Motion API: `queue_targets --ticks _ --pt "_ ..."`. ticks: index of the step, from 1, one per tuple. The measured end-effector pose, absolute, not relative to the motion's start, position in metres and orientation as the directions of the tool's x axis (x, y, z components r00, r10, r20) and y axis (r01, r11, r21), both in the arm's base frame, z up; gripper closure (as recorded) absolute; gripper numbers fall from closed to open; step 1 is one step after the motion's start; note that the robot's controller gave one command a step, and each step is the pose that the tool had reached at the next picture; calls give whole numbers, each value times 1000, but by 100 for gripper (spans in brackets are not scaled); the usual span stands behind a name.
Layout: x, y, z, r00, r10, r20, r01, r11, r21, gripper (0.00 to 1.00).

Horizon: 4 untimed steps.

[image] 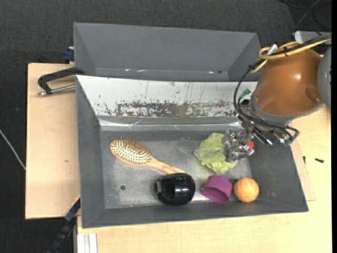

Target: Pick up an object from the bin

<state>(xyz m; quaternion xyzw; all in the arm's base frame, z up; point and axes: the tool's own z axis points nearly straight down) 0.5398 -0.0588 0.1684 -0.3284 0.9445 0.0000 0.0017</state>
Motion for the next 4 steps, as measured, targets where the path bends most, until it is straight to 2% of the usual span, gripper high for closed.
queue_targets --ticks 1,2,3,4 --pt "535 -50 176 -782 -623 -3 -623 782 1 100" --pt "559 -36 155 -763 -646 -8 -646 763 -6 100" --pt "556 -28 143 -754 -656 -3 -656 754 1 100" --pt "553 -23 189 -758 -653 0 -653 758 3 100"
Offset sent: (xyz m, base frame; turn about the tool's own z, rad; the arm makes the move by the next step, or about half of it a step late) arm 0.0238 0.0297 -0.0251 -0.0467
